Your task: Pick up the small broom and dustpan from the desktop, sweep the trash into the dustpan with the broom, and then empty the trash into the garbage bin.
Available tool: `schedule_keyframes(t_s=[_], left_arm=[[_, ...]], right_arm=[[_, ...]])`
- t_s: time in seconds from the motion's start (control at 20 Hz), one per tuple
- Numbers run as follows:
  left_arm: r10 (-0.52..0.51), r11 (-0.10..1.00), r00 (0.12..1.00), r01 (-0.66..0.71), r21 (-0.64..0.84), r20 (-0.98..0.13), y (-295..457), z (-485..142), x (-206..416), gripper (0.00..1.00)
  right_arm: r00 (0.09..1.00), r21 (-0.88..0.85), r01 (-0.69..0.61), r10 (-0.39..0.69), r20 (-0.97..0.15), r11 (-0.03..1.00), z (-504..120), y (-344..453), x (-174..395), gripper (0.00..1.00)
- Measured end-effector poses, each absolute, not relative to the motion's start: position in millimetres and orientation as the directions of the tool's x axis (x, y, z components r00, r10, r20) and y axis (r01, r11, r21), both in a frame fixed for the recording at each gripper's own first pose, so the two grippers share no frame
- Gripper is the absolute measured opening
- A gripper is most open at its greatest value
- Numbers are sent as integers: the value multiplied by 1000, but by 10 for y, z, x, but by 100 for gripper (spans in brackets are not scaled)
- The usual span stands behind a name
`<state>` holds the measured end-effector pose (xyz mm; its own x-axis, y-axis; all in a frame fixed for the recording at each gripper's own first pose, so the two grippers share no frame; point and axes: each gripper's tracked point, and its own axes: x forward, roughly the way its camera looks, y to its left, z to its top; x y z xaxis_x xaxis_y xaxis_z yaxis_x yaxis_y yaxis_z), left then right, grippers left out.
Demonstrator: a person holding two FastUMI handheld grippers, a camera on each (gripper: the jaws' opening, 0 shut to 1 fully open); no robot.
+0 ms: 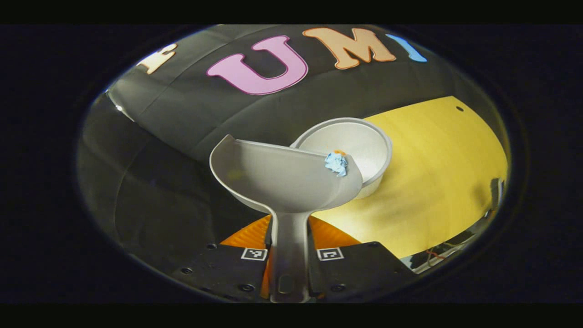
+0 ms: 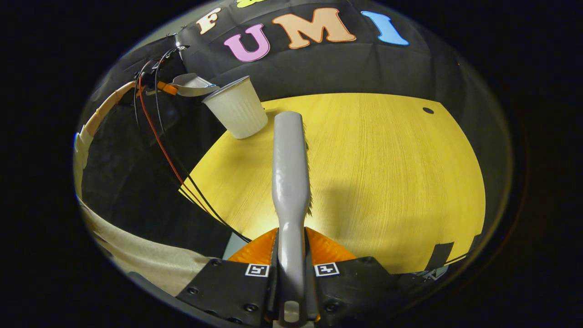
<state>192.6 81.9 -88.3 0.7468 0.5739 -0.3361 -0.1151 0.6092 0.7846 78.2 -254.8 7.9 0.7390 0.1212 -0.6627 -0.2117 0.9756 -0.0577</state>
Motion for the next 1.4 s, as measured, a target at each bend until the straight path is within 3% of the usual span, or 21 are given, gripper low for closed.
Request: schedule_keyframes(t_s=[0.2, 0.55, 0.65, 0.8, 0.9, 0.95, 1.0, 1.1, 1.25, 1.4], left_arm=[[625, 398, 749, -63, 915, -220, 792, -756, 1945, 24], [649, 120, 759, -37, 992, -50, 703, -580, 2010, 25], [650, 87, 759, -37, 996, -29, 700, -585, 2018, 27], [608, 203, 790, -55, 978, -81, 718, -667, 2030, 26], [554, 351, 825, -108, 930, -113, 724, -862, 2040, 25], [528, 434, 839, -135, 891, -130, 717, -970, 2039, 21], [496, 516, 856, -155, 842, -146, 694, -1075, 2037, 25], [444, 635, 880, -179, 751, -166, 704, -1195, 2036, 22], [370, 786, 914, -213, 581, -167, 647, -1353, 2052, 28], [325, 873, 937, -245, 421, -128, 646, -1406, 2094, 25]], right_arm=[[740, -81, -212, 106, -664, 974, 88, -2541, 771, 20], [749, -81, -214, 110, -653, 974, 79, -2554, 775, 20], [745, -82, -213, 108, -658, 974, 82, -2552, 773, 20], [750, -74, -206, 109, -652, 976, 84, -2546, 783, 20], [753, -70, -201, 108, -650, 977, 90, -2543, 780, 20], [751, -72, -198, 104, -652, 978, 95, -2549, 784, 20], [755, -73, -192, 100, -648, 979, 112, -2546, 797, 21], [758, -64, -191, 106, -644, 979, 125, -2540, 786, 20], [768, -51, -185, 113, -630, 981, 143, -2533, 796, 20], [767, -40, -183, 117, -630, 982, 159, -2538, 788, 20]])
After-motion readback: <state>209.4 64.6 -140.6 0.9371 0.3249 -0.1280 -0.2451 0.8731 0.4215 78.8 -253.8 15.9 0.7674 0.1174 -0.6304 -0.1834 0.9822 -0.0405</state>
